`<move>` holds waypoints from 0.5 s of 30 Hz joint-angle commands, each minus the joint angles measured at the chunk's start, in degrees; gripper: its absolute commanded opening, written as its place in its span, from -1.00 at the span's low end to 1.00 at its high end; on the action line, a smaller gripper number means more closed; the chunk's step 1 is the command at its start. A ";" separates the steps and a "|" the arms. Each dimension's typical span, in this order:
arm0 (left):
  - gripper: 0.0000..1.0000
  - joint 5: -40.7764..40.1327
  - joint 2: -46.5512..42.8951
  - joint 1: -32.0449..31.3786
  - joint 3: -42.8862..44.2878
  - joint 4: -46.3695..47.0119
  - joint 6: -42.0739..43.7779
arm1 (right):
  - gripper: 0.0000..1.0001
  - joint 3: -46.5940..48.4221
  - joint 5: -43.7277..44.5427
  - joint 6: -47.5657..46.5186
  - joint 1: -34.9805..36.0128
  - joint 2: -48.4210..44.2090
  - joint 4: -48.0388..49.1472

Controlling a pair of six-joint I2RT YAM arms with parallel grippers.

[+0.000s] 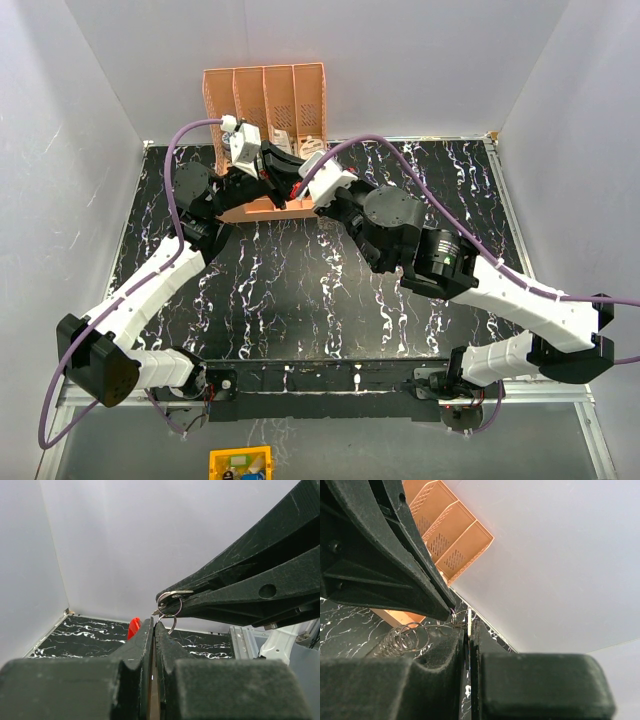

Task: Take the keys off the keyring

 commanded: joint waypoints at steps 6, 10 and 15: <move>-1.00 -1.60 -3.84 0.07 -1.73 7.15 -1.82 | -1.00 0.55 1.24 0.07 0.27 -2.04 5.17; -1.00 -4.10 -3.79 0.05 -2.77 12.49 -5.21 | -1.00 -2.14 1.46 2.43 0.27 -3.58 5.21; -1.00 -7.15 -3.07 0.05 -2.93 17.98 -8.04 | -1.00 -4.71 1.28 5.83 0.27 -4.77 4.46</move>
